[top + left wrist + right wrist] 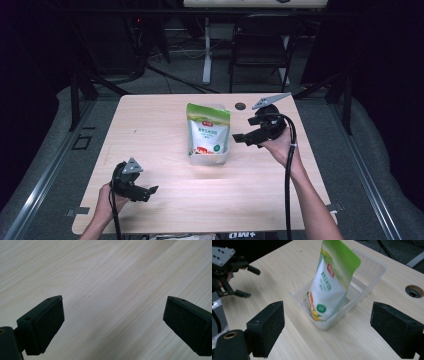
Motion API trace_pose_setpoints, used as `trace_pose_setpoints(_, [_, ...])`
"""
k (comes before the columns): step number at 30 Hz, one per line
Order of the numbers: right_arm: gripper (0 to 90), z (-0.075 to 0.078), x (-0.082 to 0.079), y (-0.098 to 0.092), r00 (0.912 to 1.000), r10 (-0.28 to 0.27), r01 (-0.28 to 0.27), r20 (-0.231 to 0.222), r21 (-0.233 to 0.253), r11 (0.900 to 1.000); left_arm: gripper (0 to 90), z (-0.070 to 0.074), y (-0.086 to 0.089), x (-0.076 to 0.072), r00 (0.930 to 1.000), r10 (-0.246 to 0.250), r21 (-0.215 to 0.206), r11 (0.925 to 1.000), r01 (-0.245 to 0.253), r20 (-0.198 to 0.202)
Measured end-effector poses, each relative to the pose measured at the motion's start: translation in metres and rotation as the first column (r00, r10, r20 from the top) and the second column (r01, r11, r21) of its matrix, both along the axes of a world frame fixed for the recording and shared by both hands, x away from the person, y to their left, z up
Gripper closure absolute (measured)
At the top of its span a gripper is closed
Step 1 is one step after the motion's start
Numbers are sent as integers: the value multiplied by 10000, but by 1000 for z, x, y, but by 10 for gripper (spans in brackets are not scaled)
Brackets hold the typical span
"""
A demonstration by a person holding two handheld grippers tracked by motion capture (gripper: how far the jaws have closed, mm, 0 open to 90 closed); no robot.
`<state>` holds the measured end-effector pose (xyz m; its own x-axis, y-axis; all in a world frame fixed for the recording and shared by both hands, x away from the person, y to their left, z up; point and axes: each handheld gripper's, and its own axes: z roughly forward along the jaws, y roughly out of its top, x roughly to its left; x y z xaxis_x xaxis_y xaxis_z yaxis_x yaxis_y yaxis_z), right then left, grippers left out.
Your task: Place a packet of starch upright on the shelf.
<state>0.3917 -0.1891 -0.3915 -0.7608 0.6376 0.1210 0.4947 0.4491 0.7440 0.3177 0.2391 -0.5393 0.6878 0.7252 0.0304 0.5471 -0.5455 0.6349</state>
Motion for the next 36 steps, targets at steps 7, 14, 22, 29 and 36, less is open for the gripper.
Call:
trace_pose_setpoints(7, [107, -10, -23, -19, 9998, -136, 133, -118, -307, 9994, 34, 0, 0, 0, 10000, 1, -17, 10000, -1, 16])
trace_pose_setpoints(14, [110, -27, -45, -40, 9983, -503, 485, -304, -569, 9972, 34, 0, -1, 0, 10000, -24, 32, 10000, 24, -9])
trace_pose_setpoints(22, [117, -64, -58, -55, 9925, -946, 898, -769, -629, 9940, 34, 0, -1, 0, 10000, -33, 46, 10000, 33, 16])
trace_pose_setpoints(29, [131, -93, -63, -62, 9855, -1253, 1182, -1148, -673, 9907, 34, 0, -2, 0, 10000, -44, 64, 10000, 44, 4])
trace_pose_setpoints(36, [143, -106, -61, -63, 9839, -1173, 1085, -1349, -707, 9916, 35, 0, -2, 0, 10000, -39, 121, 9999, 38, 56])
